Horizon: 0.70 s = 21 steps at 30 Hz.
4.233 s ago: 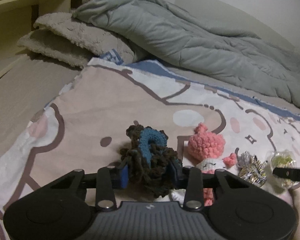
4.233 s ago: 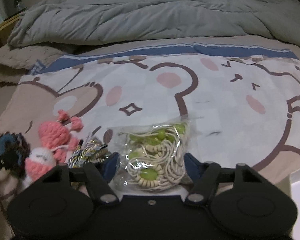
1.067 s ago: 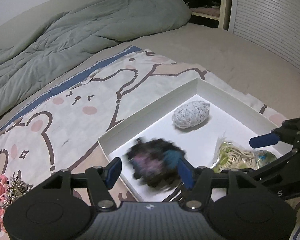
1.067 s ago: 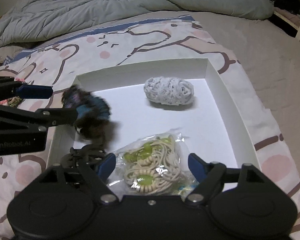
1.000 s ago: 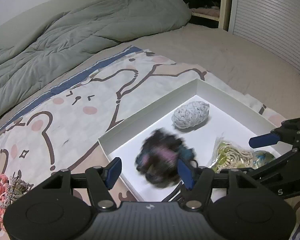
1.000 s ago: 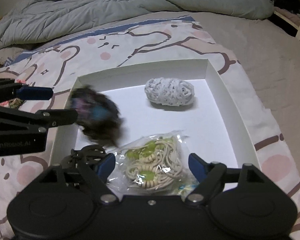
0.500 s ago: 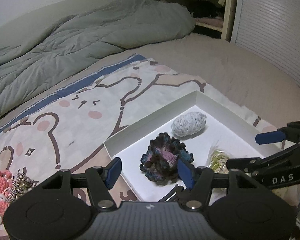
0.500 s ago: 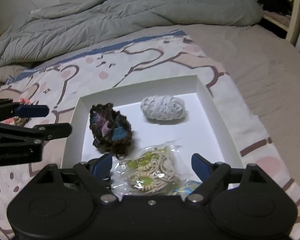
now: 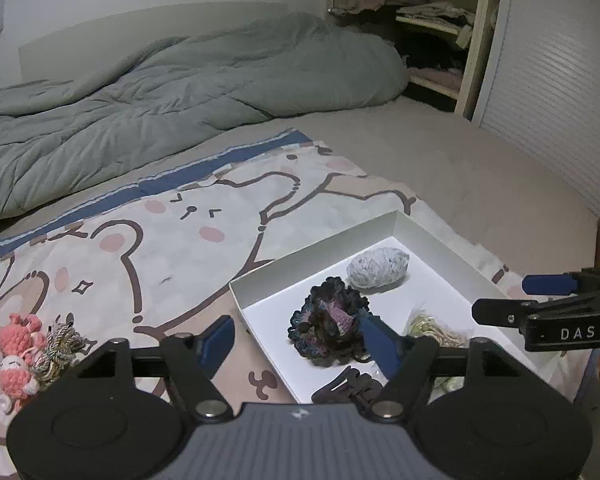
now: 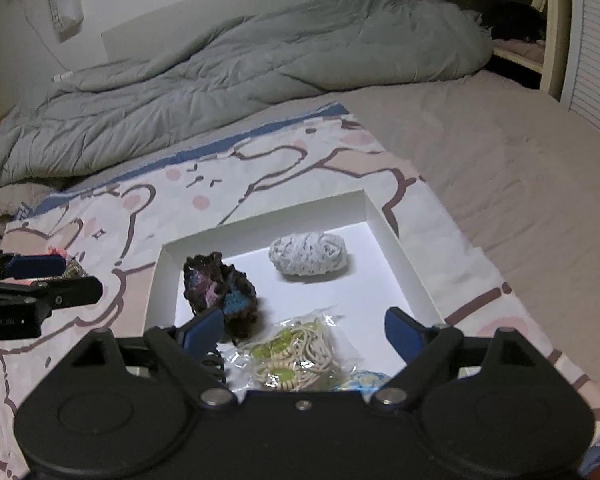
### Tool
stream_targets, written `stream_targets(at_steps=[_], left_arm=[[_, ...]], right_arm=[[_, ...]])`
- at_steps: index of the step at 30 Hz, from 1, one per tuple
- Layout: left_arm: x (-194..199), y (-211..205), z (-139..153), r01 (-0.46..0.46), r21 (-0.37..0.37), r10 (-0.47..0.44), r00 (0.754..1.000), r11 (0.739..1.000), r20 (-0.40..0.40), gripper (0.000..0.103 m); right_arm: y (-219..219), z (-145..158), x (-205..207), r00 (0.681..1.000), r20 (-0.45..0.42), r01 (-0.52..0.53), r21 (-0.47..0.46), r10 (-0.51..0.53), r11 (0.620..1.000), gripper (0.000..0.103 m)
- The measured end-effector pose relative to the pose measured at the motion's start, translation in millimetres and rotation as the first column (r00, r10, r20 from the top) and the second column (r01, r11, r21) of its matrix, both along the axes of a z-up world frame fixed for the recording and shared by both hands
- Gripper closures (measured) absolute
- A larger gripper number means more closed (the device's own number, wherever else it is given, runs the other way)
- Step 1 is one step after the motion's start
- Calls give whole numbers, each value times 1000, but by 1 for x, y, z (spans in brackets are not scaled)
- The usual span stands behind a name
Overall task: Organize objects
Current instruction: 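Release the scrunchie from the left tool while the right tool releases the bag in the box, then move the left tool to the pink crocheted doll while the right tool approaches the braided cord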
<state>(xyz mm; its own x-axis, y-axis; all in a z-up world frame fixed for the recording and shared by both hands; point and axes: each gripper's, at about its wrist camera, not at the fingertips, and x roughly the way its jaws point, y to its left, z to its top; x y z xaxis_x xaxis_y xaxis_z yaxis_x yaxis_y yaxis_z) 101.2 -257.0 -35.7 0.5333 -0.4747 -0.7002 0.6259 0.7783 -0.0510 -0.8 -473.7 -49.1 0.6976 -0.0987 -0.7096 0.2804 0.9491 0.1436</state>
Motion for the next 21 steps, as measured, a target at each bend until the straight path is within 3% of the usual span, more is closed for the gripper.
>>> stream_targets(at_steps=[4, 10, 21], left_arm=[[-7, 9, 5, -26, -17, 26, 999, 1000, 23, 12], [-14, 23, 9, -62, -48, 64, 997, 997, 41, 0], [-19, 40, 11, -88, -63, 92, 994, 994, 63, 0]], right_arm=[[4, 6, -9, 1000, 24, 5, -6, -5, 1000, 12], [9, 10, -20, 999, 49, 6, -9, -6, 1000, 1], [15, 13, -31, 997, 77, 28, -19, -27, 999, 0]])
